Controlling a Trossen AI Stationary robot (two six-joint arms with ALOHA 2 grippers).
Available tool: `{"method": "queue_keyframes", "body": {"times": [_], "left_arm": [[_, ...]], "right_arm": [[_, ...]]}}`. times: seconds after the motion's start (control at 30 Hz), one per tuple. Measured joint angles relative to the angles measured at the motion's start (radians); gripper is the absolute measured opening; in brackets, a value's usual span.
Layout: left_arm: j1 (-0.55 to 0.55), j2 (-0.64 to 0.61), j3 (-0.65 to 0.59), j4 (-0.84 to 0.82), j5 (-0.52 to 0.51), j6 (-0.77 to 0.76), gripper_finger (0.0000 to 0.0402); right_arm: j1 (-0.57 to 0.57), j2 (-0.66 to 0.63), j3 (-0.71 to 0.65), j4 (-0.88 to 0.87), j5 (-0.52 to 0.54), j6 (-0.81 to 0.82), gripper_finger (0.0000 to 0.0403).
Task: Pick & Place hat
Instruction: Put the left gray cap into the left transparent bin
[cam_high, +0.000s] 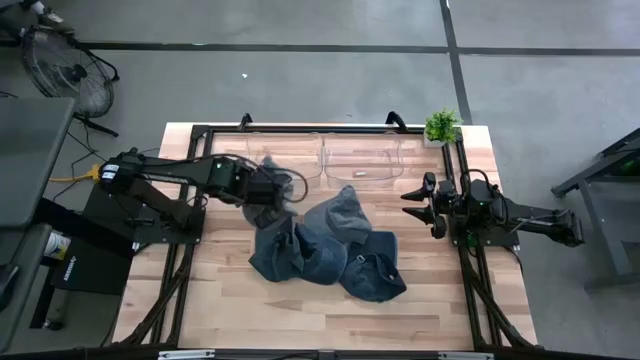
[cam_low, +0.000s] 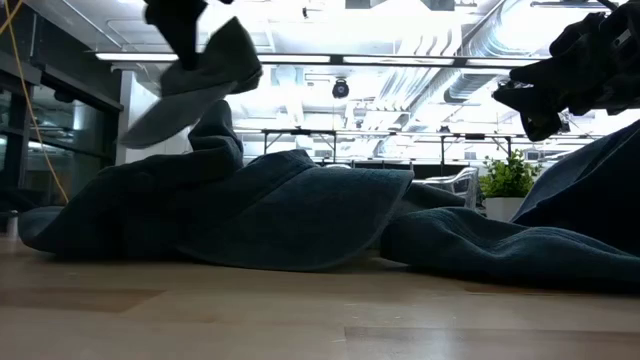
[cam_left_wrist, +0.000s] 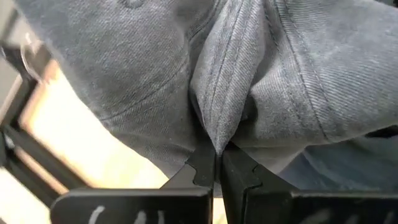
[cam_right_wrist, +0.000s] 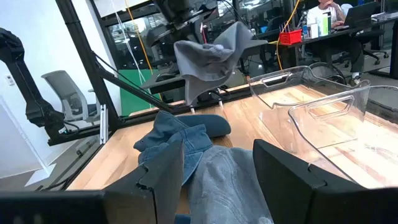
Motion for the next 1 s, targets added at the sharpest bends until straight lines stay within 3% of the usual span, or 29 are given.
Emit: {"method": "queue_keyframes", "body": {"times": [0.17,0.3,0.43,0.63,0.77,1.0], "left_arm": [[0.132,0.0,0.0,0.155,-0.058,0.211,0.0],[0.264,0.0,0.0,0.331,-0.013,0.433,0.0],[0.406,0.0,0.0,0.466,0.106,0.614,0.0],[0.622,0.0,-0.018,0.629,0.366,0.869,0.0],[0.742,0.0,-0.057,0.625,0.494,0.995,0.0],[0.839,0.0,-0.149,0.588,0.596,1.159,0.0]], "right_arm": [[0.0,0.0,0.0,0.0,0.0,0.0,0.0188],[0.0,0.0,0.0,0.0,0.0,0.0,0.0188],[0.0,0.0,0.0,0.0,0.0,0.0,0.0188],[0.0,0.0,0.0,0.0,0.0,0.0,0.0188],[0.0,0.0,0.0,0.0,0.0,0.0,0.0188],[0.0,0.0,0.0,0.0,0.0,0.0,0.0188]]}}
